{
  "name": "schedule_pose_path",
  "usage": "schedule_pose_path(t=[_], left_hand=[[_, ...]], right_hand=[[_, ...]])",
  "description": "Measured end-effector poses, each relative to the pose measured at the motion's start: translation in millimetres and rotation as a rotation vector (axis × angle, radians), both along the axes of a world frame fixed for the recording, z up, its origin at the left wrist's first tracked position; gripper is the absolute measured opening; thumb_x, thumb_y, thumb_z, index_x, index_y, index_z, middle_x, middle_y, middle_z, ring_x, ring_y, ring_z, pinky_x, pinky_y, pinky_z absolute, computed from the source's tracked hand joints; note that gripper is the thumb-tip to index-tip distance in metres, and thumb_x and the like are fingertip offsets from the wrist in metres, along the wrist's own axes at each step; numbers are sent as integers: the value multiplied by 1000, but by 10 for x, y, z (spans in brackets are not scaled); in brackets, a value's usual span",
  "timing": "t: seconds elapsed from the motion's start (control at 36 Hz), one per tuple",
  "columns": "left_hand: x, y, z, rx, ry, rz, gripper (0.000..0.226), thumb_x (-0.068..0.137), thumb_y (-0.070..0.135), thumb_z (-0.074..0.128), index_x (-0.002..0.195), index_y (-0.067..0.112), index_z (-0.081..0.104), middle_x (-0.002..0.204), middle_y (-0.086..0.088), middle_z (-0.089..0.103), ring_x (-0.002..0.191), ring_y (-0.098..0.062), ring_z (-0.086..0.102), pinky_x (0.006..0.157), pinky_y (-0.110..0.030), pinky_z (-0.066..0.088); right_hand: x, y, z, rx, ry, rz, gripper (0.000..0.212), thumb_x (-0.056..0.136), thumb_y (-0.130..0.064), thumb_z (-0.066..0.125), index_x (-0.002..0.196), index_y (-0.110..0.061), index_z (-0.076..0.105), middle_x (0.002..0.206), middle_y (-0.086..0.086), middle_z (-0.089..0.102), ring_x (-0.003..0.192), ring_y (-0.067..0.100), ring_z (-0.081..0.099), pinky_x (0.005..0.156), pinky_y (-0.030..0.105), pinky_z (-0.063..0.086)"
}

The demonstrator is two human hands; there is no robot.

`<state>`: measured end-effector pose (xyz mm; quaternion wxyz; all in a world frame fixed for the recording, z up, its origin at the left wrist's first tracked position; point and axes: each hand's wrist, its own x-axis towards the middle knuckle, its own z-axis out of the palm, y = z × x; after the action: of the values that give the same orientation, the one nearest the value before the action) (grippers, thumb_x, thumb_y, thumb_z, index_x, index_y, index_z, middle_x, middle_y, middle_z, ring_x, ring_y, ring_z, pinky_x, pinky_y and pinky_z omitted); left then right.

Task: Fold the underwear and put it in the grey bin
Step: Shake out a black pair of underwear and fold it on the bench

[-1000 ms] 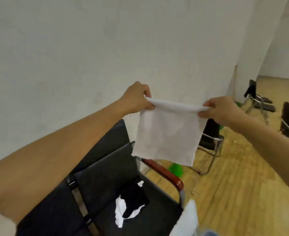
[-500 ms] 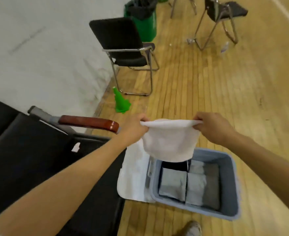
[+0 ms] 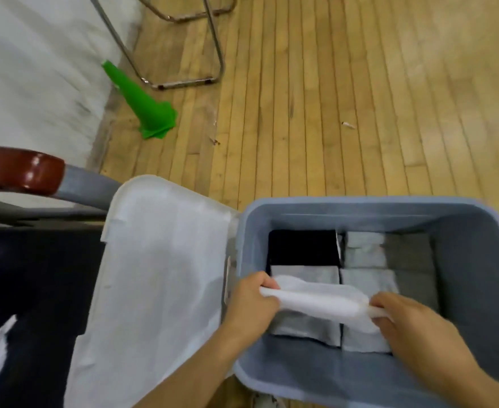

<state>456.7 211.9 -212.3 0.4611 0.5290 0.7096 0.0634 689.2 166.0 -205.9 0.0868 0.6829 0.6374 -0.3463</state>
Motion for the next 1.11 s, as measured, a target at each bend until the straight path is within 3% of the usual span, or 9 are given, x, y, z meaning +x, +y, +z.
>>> schedule_pose_path(t=[0.22,0.36,0.5,0.58,0.67,0.78,0.92,1.03,1.11], left_hand=[[-152,195,-1097,78,141,68,35,78,-6,47,66,27,46,75,9,52,71,-12,51,54,-11,35],[90,602,-1988,414,347,40,32,77,-10,56,100,13,55,115,-11,48,105,-31,46,88,-35,40],[360,472,-2501,437,357,-402,63,51,-1,82,109,11,60,131,-14,53,116,-29,54,91,-36,50],[302,385,-2762,169,316,-635,67,87,11,58,147,14,27,159,-4,12,146,-20,9,118,-30,6],[266,430,-2795,58,284,-635,64,94,10,44,150,20,15,160,1,-6,146,-16,-8,118,-28,-5],[225,561,-2370,240,243,-527,59,96,12,45,148,21,19,160,4,-3,146,-13,-6,118,-28,1],[-224,537,-950,470,210,-301,48,88,9,46,136,12,40,153,-5,24,137,-14,20,111,-26,23],[-932,642,390,661,281,-30,30,91,18,36,120,21,39,121,-9,48,105,-16,42,71,-30,54],[-1677,522,1331,646,418,-13,46,80,7,61,125,13,50,140,-8,44,129,-16,33,102,-37,43]], right_hand=[[-398,338,-1132,-1,29,-118,15,97,-23,43,108,-26,54,112,-5,57,96,20,55,69,31,42],[-492,1045,-2015,114,-88,-131,37,96,-11,39,133,-16,41,135,7,47,118,27,50,84,34,43],[-595,894,-2594,442,-105,33,58,51,4,75,108,-4,63,114,22,60,98,40,62,78,46,53],[-601,685,-2826,302,-67,257,72,48,-13,87,116,-5,64,120,18,62,107,32,63,87,37,52],[-557,668,-2962,136,-156,298,79,88,-26,64,148,-2,19,156,13,14,144,31,20,113,39,19],[-550,706,-2635,117,-111,259,87,34,-28,96,112,-1,67,115,21,65,100,36,67,77,44,55],[-886,813,-956,452,49,300,53,81,-37,66,123,-5,56,126,14,60,118,30,54,92,40,48],[-1565,1057,533,569,149,432,58,99,-46,9,130,-10,42,131,9,58,123,19,39,93,37,48],[-2307,1236,1434,634,229,582,56,99,-47,12,128,-13,45,129,5,60,121,17,47,92,34,47]])
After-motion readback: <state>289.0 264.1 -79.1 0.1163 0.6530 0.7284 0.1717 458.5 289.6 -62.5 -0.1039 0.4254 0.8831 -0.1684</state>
